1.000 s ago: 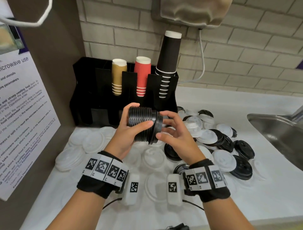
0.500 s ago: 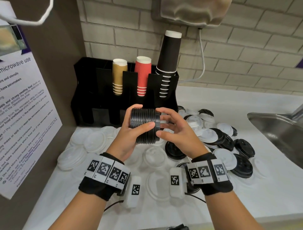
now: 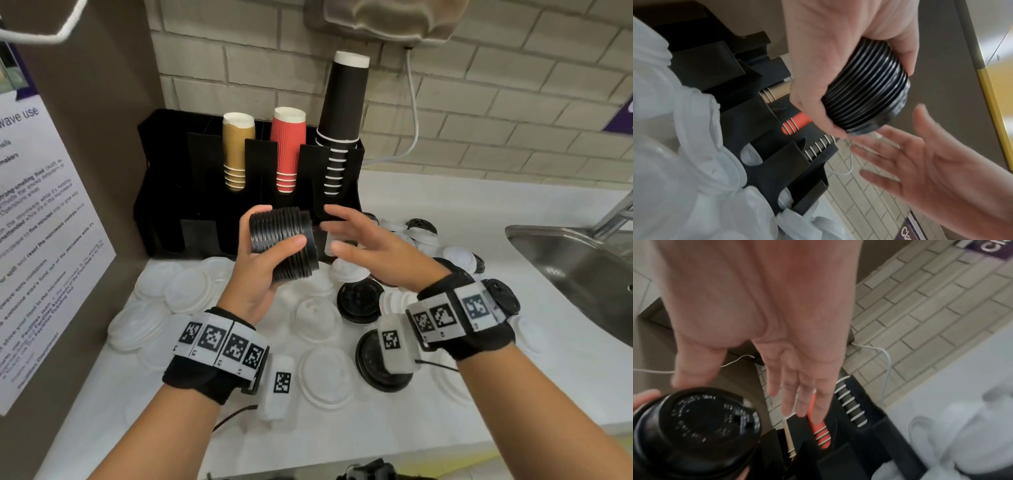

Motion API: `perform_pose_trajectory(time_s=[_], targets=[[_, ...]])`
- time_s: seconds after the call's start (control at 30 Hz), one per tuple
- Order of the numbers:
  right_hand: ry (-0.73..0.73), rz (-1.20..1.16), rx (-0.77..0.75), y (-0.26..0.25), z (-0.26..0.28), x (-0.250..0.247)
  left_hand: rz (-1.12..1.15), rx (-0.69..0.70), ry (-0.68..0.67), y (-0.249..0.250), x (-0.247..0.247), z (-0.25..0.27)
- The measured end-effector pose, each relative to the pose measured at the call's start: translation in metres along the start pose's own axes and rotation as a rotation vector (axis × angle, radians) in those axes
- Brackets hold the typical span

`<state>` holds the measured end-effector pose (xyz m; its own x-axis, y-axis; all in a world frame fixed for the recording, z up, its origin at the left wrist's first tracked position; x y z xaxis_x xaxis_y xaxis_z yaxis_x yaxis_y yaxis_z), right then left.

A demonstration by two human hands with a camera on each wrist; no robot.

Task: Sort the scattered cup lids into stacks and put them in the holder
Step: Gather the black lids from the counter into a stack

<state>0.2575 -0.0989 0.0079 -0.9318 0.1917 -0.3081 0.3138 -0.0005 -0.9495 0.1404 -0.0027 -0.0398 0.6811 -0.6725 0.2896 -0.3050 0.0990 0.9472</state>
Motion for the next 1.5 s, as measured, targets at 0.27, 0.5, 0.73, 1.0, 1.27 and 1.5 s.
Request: perform_pose_trajectory(time_s=[0.27, 0.5, 0.73, 1.0, 1.27, 1.5], targets=[[-0.567, 1.145, 0.241, 0.07, 0.045, 0.04, -0.016, 0.017, 0.068, 0.006, -0.018, -0.009], [-0.605, 1.638, 0.232, 0.102, 0.068, 0.05, -0.044, 0.004, 0.023, 0.002, -0.006, -0.01], [-0.442, 1.222, 0.169, 0.065, 0.05, 0.033, -0.055, -0.003, 0.015, 0.001, -0.003, -0.009], [0.127, -0.079, 0.004, 0.019, 0.021, -0.026, -0.035, -0.007, -0.022, -0.001, 0.01, -0.001], [0.259, -0.368, -0.095, 0.036, 0.025, 0.002, -0.128, 0.03, -0.039, 0.001, 0.015, 0.006], [0.252, -0.346, -0.106, 0.026, 0.021, 0.003, -0.174, 0.038, -0.062, 0.003, 0.017, 0.01]])
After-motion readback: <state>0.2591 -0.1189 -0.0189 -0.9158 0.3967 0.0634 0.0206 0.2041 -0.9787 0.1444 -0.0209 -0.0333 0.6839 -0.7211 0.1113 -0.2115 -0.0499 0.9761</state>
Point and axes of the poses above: each hand's wrist, its own z-axis away from the middle knuckle, its own x-axis out of the palm, y = z × x, the point moved 8 cm from there along -z, towards the middle knuckle, and after that the axes turned 13 degrees about -z, right-handed, at the moved point
